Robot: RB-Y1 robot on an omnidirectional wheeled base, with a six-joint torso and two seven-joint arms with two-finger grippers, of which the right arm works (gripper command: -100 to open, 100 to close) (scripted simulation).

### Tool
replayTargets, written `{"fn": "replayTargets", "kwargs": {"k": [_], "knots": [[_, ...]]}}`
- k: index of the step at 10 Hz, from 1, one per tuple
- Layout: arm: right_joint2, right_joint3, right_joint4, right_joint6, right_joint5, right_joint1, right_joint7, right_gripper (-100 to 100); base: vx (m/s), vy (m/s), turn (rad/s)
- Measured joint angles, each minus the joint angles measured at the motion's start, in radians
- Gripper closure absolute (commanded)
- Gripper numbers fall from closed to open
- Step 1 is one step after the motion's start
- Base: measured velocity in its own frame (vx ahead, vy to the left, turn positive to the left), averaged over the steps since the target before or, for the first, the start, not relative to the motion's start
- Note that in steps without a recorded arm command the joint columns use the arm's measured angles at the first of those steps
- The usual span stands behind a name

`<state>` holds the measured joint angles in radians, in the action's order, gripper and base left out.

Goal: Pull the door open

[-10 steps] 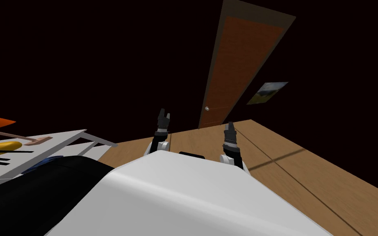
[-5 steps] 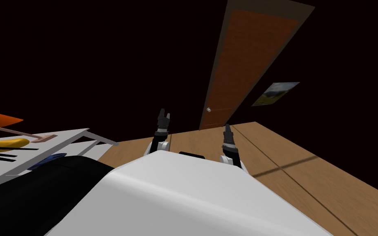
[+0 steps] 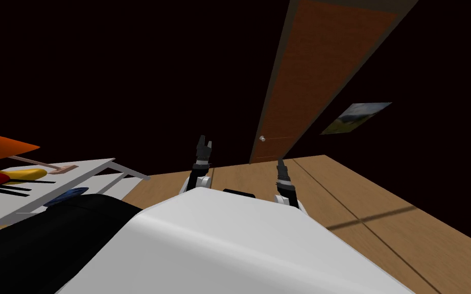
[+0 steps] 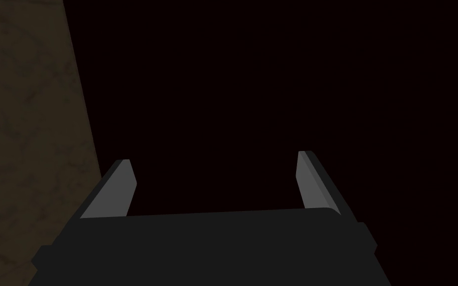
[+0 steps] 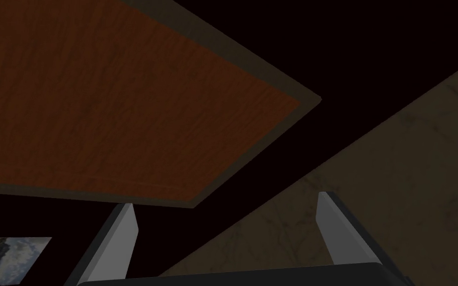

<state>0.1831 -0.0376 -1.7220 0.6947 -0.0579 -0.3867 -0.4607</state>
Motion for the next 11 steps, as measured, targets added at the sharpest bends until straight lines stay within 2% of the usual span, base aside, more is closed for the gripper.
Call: {"fn": "replayTargets", "kwargs": {"k": [11], "knots": [[0.056,0.014,0.278,0.083,0.010,0.070,-0.195,-100,0.093,-0.032,0.080]]}}
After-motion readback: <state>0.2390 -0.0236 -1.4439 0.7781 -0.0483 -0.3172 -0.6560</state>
